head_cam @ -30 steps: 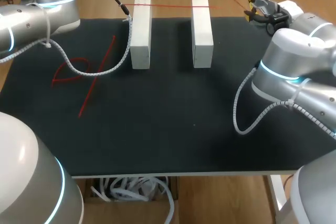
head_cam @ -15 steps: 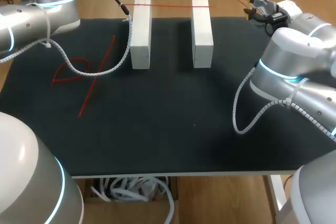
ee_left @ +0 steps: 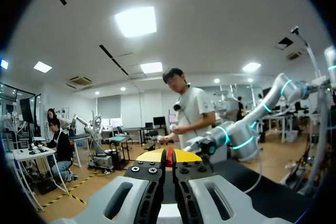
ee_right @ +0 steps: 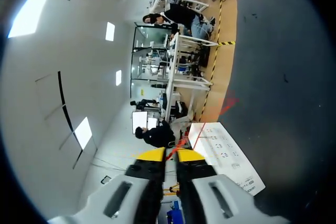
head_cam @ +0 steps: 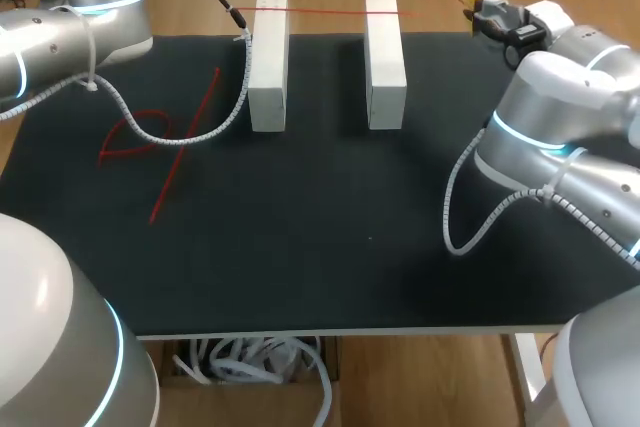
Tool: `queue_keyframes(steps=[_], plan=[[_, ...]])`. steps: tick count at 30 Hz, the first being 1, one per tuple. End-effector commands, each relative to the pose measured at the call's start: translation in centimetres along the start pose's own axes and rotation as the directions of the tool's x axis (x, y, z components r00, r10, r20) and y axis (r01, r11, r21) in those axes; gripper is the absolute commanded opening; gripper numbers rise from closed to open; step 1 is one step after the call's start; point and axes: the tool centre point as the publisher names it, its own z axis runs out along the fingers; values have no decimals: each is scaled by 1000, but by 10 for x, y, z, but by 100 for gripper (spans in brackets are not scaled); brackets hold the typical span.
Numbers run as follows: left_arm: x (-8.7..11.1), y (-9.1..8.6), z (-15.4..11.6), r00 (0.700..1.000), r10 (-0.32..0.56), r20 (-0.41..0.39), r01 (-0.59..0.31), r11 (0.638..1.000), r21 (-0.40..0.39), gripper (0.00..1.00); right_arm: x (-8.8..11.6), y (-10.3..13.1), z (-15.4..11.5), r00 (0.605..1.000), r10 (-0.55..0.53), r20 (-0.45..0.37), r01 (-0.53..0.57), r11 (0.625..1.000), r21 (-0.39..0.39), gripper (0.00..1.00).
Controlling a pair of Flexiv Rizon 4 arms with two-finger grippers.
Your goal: Grab the tape and strap the tape.
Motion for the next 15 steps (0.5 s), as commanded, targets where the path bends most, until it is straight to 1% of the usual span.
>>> queue_keyframes(steps=[1,3,15], plan=[[-1,1,0,1000,2,-2,-2,1000,3,0,-1,2,1,1000,-3,2,3,1000,5,15],[-1,1,0,1000,2,-2,-2,1000,3,0,-1,2,1,1000,-5,5,5,1000,4,1],[-1,1,0,1000,2,-2,-2,1000,3,0,-2,2,-1,1000,-8,14,8,1000,11,0]])
